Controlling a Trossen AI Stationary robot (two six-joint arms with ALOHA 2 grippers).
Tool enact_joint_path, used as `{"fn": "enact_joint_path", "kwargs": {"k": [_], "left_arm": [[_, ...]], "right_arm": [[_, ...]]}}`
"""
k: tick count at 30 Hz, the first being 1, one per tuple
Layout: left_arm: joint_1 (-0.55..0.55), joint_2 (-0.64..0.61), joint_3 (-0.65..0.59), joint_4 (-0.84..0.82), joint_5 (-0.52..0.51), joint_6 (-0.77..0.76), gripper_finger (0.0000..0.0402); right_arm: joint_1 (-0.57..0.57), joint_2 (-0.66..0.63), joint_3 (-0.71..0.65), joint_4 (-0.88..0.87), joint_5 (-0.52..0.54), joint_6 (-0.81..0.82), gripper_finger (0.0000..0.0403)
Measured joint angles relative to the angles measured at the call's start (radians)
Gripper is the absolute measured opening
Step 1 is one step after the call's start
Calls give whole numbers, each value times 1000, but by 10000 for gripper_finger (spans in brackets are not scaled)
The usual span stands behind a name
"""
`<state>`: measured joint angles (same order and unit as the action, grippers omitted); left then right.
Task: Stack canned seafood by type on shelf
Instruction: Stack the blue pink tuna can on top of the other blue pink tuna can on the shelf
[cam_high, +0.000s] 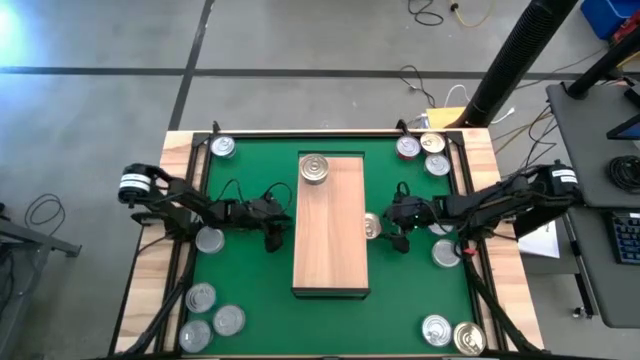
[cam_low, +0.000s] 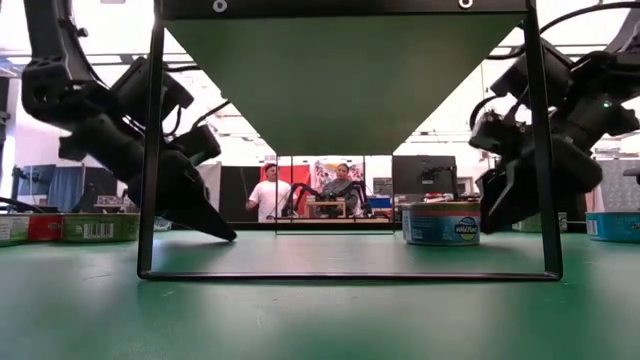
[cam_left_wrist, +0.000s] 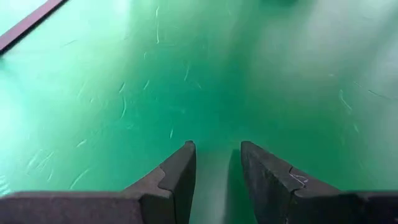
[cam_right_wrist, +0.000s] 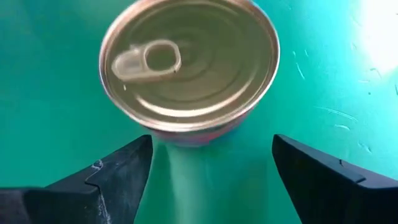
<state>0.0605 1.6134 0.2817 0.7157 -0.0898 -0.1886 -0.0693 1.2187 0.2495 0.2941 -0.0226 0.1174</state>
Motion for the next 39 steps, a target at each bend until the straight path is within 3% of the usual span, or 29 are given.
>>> {"fn": "enact_joint_path", "kwargs": {"k": [11, 24, 35, 39], "left_arm": [[0, 157, -19, 287, -27, -41, 114], [-2, 166, -18, 294, -98, -148, 114], [-27, 177, 4, 348, -173, -28, 114], [-29, 182, 35, 349, -120, -14, 127]], "right_arm": [[0, 8, 35, -1, 15, 56, 312], [0, 1, 34, 3, -2, 21, 338], [-1, 1, 24, -10, 25, -153, 348], [-1, 3, -5, -25, 21, -195, 354]]}}
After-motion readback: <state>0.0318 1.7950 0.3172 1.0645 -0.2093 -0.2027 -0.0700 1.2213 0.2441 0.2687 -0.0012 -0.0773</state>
